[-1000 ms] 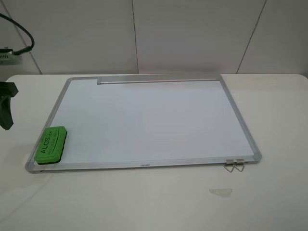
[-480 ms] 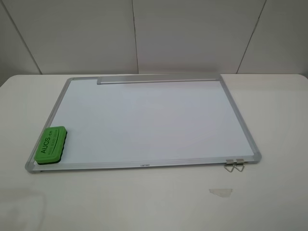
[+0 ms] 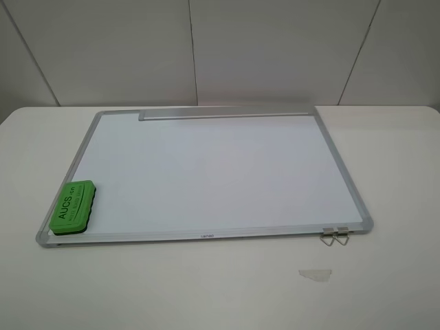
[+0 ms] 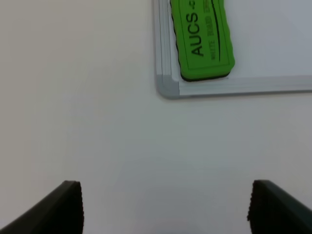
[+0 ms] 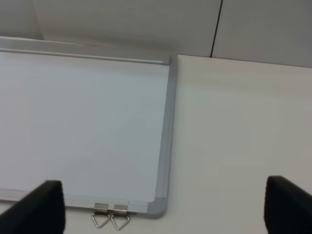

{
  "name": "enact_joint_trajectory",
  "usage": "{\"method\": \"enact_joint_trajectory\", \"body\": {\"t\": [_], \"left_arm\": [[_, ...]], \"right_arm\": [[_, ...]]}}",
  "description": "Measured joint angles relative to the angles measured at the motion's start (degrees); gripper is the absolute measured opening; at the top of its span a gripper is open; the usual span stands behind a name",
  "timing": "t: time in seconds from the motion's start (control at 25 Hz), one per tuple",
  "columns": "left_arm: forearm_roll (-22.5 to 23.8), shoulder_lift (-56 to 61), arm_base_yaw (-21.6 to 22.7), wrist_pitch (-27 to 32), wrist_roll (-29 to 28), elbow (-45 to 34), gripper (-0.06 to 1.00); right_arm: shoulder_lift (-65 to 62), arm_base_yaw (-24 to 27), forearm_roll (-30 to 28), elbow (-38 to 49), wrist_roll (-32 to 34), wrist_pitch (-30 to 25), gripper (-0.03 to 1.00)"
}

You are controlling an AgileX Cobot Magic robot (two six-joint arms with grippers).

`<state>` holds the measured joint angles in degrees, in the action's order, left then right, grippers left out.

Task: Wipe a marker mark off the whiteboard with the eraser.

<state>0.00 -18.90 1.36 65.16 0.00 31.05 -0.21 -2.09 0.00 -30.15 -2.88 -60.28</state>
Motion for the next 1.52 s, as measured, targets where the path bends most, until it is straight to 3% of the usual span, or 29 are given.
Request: {"method": "enact_joint_trajectory", "body": {"t": [0.12, 0.6, 1.52], "left_arm": [[0.0, 6.13, 0.0, -3.21, 0.44, -1.28, 0.7], [0.0, 18.64, 0.0, -4.34, 0.61, -1.92, 0.7], [0.0, 19.23, 0.0, -4.34, -0.89, -1.92, 0.7]], "right_arm": [[0.0, 0.0, 0.0, 0.0, 0.0, 0.0, 0.82], [0.0, 0.0, 0.0, 0.0, 0.0, 0.0, 0.82], [0.0, 0.0, 0.0, 0.0, 0.05, 0.0, 0.82]]}}
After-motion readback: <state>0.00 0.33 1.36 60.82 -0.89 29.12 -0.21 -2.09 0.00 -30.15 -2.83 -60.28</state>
